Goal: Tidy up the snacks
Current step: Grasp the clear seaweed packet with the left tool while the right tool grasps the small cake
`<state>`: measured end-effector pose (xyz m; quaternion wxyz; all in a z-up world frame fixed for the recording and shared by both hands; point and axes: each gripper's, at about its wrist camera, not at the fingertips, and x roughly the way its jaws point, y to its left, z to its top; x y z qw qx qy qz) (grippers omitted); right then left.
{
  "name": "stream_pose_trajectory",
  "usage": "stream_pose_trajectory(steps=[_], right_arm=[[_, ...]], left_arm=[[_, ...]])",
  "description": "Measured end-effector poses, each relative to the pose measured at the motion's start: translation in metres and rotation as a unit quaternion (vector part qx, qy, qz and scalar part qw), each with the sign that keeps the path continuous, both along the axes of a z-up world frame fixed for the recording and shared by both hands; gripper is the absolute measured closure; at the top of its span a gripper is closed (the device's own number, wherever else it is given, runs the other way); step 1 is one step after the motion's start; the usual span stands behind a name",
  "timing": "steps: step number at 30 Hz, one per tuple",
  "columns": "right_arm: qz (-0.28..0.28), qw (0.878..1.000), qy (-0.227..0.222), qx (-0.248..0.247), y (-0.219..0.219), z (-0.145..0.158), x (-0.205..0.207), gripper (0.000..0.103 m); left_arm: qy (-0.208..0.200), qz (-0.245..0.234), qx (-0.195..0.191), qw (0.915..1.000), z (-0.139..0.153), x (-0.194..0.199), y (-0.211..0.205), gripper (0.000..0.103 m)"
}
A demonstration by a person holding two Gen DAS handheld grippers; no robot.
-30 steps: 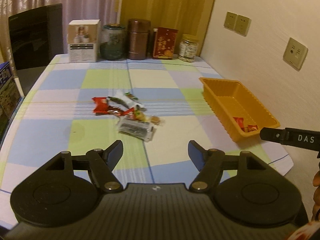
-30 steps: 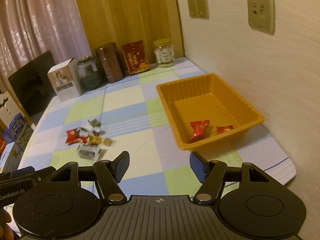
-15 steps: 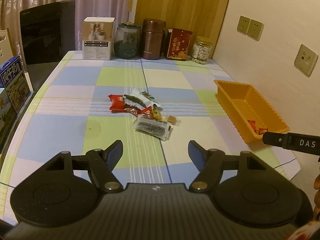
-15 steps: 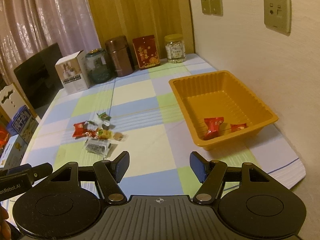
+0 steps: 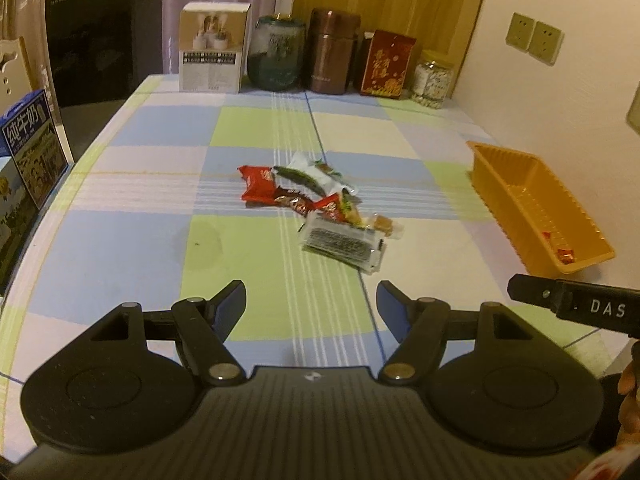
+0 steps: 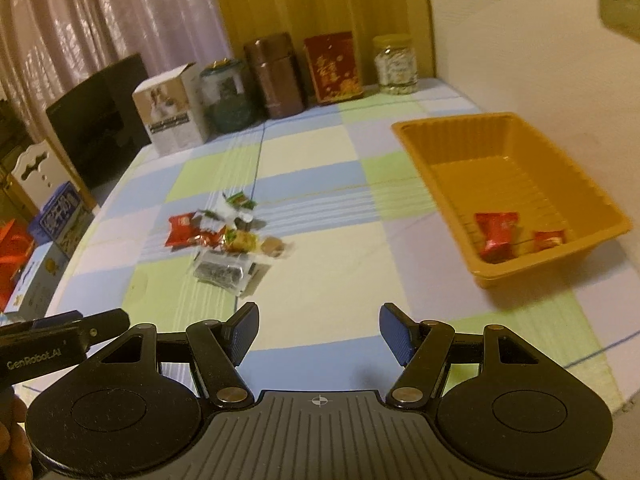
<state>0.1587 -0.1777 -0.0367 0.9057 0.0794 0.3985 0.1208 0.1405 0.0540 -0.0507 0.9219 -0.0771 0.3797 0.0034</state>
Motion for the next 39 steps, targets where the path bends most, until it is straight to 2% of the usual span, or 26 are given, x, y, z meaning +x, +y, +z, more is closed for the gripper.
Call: stream_pose_trajectory(steps=[7, 15, 25, 30, 34, 37, 39], right_arm=[[0.004, 1.000, 0.015, -0.004, 0.006, -0.028, 0.028, 0.036], [0.012, 1.000, 0.015, -0.014, 0.004, -0.051, 0.061, 0.036], [-0.004, 1.000, 0.004, -0.005, 0.000, -0.067, 0.090, 0.036], [-0.015, 1.000, 0.003, -0.003, -0.005, -0.069, 0.094, 0.036], [-0.017, 1.000, -0.001, -0.006, -0.005, -0.070, 0.094, 0.036], [-0.011, 1.000, 0.002, -0.006, -0.002, -0.072, 0.094, 0.036], [-0.002, 1.000, 0.000, -0.006, 0.002, -0.071, 0.094, 0.036]], left_arm=[[0.022, 0.010, -0.021, 0.9995, -0.027, 0.032, 0.001, 0.034], [0.026, 0.037, -0.048, 0.9979, -0.048, 0.077, -0.014, 0.033], [0.040, 0.116, -0.116, 0.9857, -0.075, 0.122, -0.016, 0.034], [0.035, 0.116, -0.082, 0.9892, -0.077, 0.142, -0.026, 0.034], [0.039, 0.073, -0.023, 0.9963, -0.078, 0.145, -0.034, 0.043], [0.040, 0.041, 0.003, 0.9984, -0.079, 0.135, -0.030, 0.054], [0.040, 0.022, 0.012, 0.9989, -0.078, 0.125, -0.024, 0.058]])
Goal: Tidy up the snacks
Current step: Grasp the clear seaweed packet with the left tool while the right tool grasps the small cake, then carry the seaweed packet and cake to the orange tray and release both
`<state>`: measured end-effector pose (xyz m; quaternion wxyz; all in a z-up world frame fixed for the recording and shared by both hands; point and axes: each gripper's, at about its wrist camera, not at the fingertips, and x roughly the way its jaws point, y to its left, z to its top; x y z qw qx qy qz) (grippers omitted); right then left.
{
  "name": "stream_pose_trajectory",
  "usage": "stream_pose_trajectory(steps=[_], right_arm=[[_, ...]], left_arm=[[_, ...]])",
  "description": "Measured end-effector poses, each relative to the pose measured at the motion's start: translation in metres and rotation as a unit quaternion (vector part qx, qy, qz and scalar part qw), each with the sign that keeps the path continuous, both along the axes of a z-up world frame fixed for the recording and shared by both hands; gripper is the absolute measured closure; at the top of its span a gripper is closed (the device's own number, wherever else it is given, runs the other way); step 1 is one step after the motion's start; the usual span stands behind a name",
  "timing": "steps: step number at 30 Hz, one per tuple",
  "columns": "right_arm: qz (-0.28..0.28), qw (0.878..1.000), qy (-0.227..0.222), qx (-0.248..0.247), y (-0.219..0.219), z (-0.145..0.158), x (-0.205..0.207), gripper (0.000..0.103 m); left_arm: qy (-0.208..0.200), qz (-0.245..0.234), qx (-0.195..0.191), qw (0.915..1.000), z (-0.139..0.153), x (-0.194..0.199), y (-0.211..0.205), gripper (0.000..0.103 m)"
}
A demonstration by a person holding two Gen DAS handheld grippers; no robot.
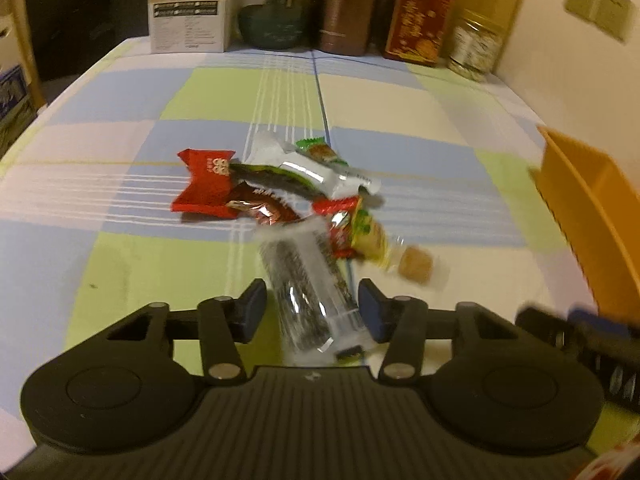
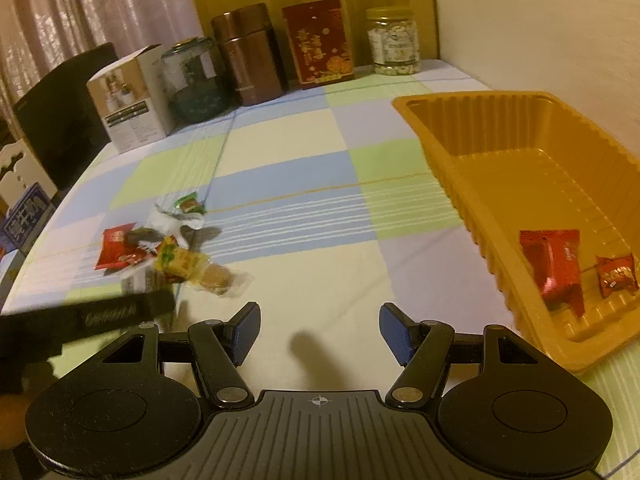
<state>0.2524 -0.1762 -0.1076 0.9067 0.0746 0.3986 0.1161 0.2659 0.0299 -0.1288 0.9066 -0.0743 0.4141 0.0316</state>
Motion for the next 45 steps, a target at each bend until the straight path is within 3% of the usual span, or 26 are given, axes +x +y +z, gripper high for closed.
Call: stream_pose_trajectory(steps=[2, 7, 12, 15, 20, 22, 25, 30, 33, 45], right_arm=[[0.014, 1.000, -0.004, -0.001, 0.005, 0.001, 0.001, 0.036], [0.074, 0.997, -0.028, -0.013, 0.026, 0.003, 0.011, 0.037], [0.175, 0.981, -0.060, -0.057, 0.054, 0.001, 0.032, 0.037], [0.227, 0.968, -0.062, -0.087, 0.068, -0.009, 0.044, 0.053], [0.279, 0.951, -0.062, -0.114, 0.081, -0.025, 0.052, 0.060], [0.292, 0.947, -0.063, -0.118, 0.084, -0.030, 0.052, 0.071], [0.290, 0.949, -0.055, -0.109, 0.082, -0.030, 0.050, 0.079], [0.259, 0.963, -0.025, -0.073, 0.077, -0.026, 0.045, 0.080], [0.228, 0.973, -0.007, -0.048, 0.072, -0.022, 0.035, 0.080], [0.105, 0.994, 0.029, 0.007, 0.040, -0.001, -0.011, 0.081]], left_arm=[[0.003, -0.017, 0.002, 0.9999, 0.001, -0.008, 0.009, 0.063], [0.002, -0.047, 0.010, 0.9988, 0.002, -0.023, 0.031, 0.063], [-0.005, -0.056, 0.005, 0.9984, 0.002, -0.025, 0.047, 0.063], [-0.006, -0.061, 0.002, 0.9981, 0.002, -0.025, 0.050, 0.061], [-0.013, -0.063, 0.006, 0.9979, 0.001, -0.024, 0.050, 0.056], [-0.017, -0.066, 0.012, 0.9976, 0.000, -0.022, 0.049, 0.055], [-0.019, -0.075, 0.023, 0.9968, -0.001, -0.021, 0.046, 0.055], [-0.016, -0.089, 0.042, 0.9951, -0.002, -0.017, 0.038, 0.056], [-0.015, -0.095, 0.068, 0.9931, -0.003, -0.018, 0.031, 0.065], [-0.002, -0.062, 0.042, 0.9972, 0.018, -0.058, 0.033, 0.068]])
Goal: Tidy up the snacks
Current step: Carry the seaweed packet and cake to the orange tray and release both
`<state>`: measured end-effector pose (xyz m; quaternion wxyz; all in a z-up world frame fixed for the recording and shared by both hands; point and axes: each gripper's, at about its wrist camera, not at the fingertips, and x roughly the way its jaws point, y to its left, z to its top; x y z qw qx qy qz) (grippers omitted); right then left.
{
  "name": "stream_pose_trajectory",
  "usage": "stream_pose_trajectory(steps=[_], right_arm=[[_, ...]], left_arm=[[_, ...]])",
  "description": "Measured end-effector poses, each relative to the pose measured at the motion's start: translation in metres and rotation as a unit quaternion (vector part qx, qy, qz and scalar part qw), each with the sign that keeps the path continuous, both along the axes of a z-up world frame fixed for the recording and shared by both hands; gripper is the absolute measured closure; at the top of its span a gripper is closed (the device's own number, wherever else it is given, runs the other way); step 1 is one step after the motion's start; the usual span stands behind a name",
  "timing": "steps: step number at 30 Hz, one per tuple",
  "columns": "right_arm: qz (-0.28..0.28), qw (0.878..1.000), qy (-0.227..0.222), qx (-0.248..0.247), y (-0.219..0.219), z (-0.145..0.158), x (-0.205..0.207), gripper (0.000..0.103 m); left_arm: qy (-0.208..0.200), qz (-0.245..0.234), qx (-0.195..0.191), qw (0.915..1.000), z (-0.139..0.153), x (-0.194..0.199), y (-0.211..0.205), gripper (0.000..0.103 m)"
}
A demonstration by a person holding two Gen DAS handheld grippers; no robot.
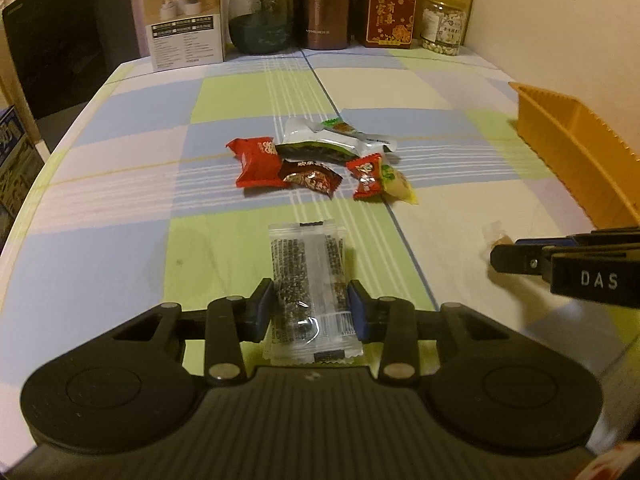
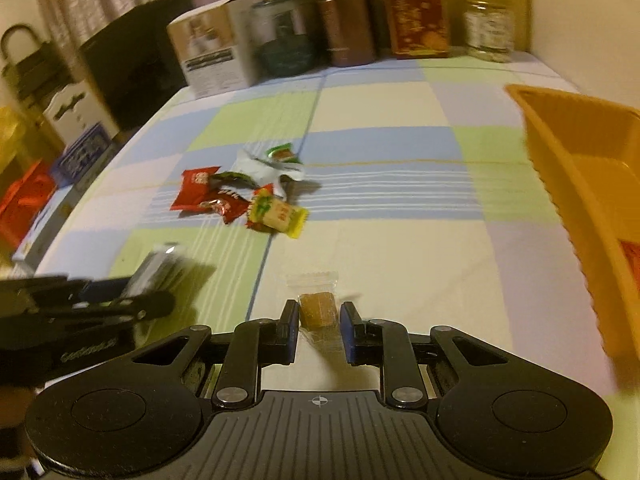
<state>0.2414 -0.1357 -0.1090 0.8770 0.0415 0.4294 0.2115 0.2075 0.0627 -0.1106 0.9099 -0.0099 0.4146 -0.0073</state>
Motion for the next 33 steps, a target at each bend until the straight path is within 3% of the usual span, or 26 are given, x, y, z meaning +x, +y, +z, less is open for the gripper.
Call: stream_pose_trajectory(steps=[10, 21, 33], right_arm=[[-0.051, 0.999, -0.016, -0.005, -0.029, 0.043, -0.048, 0.081], [-0.116, 0.992, -0.049, -0.023, -0.082, 0.089, -0.078, 0.081], [-0.176, 0.981, -0.072, -0.030, -0.143, 0.115, -0.086, 0.081]], left_arm=[[-0.010, 0.005, -0.037, 0.9993, 0.042, -0.038, -0.018, 0.068], [-0.040, -0.047, -0.052, 0.9968, 0.085, -0.052, -0.072, 0.068], [-0.056, -0.111, -0.063, 0.9903, 0.109, -0.039, -0.138, 0.068]])
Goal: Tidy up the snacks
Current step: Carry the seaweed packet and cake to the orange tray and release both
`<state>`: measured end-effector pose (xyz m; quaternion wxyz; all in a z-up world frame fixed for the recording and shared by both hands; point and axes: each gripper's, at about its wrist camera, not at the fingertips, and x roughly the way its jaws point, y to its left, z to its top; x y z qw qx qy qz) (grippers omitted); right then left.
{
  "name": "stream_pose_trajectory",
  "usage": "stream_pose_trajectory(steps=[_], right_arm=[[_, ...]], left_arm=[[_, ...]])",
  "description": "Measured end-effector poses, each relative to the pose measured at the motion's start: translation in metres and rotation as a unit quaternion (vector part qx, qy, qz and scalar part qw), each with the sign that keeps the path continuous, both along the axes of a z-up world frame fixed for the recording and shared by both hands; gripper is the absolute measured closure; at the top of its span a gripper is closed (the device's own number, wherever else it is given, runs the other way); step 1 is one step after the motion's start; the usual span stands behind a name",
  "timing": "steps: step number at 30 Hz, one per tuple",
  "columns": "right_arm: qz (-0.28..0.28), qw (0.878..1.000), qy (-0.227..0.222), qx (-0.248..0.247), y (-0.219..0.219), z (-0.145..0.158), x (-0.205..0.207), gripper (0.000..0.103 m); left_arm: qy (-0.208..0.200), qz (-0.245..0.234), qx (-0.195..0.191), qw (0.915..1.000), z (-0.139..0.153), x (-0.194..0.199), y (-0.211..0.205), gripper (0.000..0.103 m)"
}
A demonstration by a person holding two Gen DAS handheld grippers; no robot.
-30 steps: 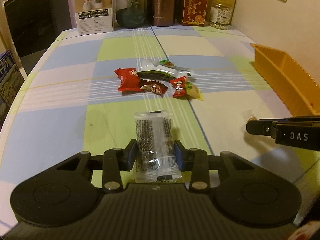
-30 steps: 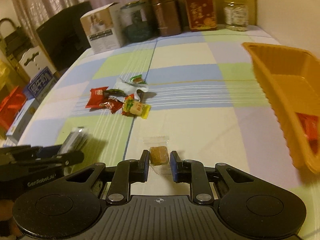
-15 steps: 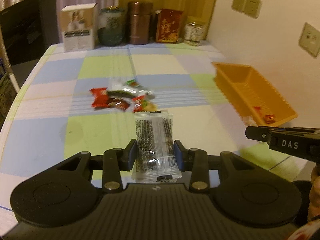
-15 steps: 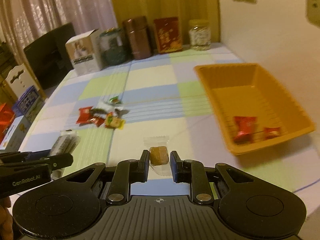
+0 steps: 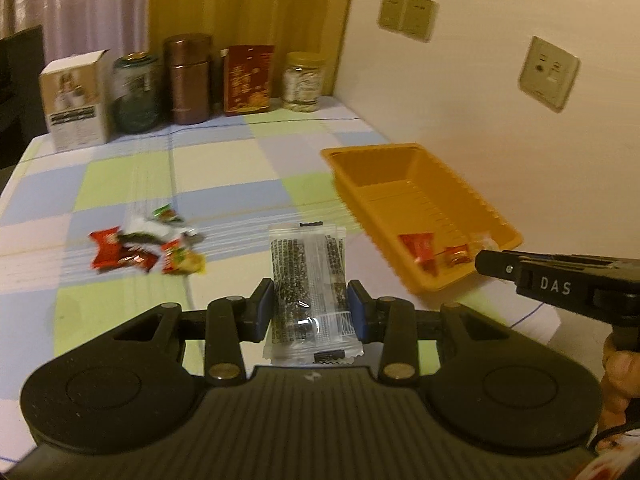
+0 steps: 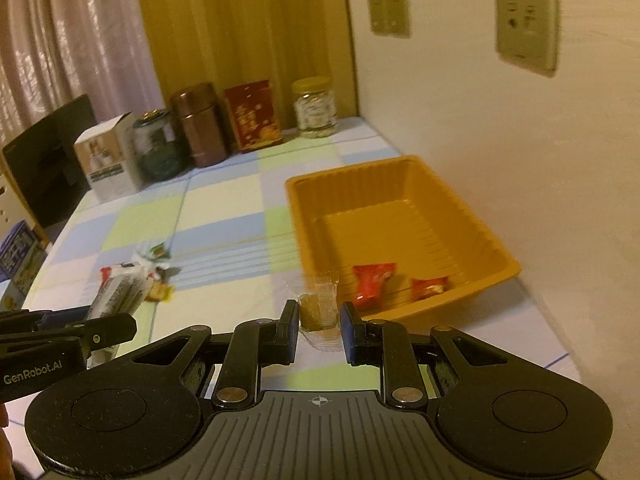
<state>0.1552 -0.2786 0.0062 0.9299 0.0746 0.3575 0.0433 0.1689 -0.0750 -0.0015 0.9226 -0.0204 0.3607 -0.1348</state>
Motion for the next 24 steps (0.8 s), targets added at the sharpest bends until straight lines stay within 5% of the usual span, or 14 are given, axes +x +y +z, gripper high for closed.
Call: stream_pose_trajectory(steps=[24], right_arm=[[-0.052, 0.999, 0.001, 0.001, -0.067, -0.006, 0.037, 0.080]], left_arm=[[0.006, -0.069, -0.024, 0.9973, -0.001, 0.059, -0.087, 0.068]])
